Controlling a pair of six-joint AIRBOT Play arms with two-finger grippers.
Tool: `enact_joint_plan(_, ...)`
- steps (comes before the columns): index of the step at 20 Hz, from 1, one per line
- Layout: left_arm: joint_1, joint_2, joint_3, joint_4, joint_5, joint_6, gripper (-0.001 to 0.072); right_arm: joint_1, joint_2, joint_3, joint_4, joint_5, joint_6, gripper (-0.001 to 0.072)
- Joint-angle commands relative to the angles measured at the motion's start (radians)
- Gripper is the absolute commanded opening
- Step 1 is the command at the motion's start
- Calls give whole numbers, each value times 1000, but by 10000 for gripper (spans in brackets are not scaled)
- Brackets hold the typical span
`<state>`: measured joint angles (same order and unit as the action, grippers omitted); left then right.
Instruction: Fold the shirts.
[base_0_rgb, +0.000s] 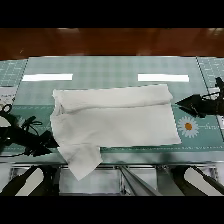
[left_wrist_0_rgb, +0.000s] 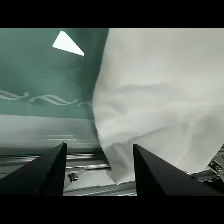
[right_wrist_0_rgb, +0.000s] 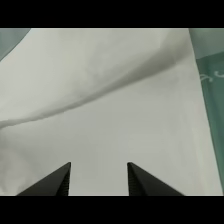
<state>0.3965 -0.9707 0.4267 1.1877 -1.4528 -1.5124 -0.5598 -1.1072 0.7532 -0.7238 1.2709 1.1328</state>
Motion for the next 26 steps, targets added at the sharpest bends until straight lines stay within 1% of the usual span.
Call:
enact_joint_plan(1,-109,2,-23,-35,53,-36,506,0,2,-2,3,-5,-3,413)
enact_joint_plan(3,-181,2,-27,-35,87,-83,506,0,2,-2,3,-5,-3,413)
enact_joint_plan(5,-235,2,-27,-36,115,-159,506,0,2,-2,3,-5,-3,413)
enact_joint_plan(8,-307,2,-34,-35,130,-181,506,0,2,-2,3,-6,-3,413)
enact_joint_plan(11,-346,2,-51,-35,163,-230,506,0,2,-2,3,-7,-3,413)
enact_joint_plan(15,-373,2,-61,-42,183,-232,503,0,2,-2,3,-13,-5,413)
enact_joint_plan(16,-373,2,-61,-61,191,-232,485,0,2,-2,3,-16,-5,413)
enact_joint_plan(17,-373,2,-61,-70,198,-230,389,0,2,-2,3,-20,-5,413)
enact_joint_plan(19,-372,2,-60,-70,212,-208,122,0,2,-2,4,-23,-5,411)
enact_joint_plan(20,-372,2,-57,-70,214,-200,19,0,2,-2,7,-22,-6,408)
enact_joint_plan(22,-372,10,-39,-74,193,-149,19,-36,2,-2,7,-22,-6,408)
enact_joint_plan(24,-372,32,-9,-74,140,-118,19,-125,2,-2,-14,-7,11,408)
enact_joint_plan(25,-372,50,3,-74,125,-111,19,-174,2,-2,-61,6,33,408)
enact_joint_plan(26,-372,66,8,-72,132,-111,19,-212,2,-2,-163,8,102,408)
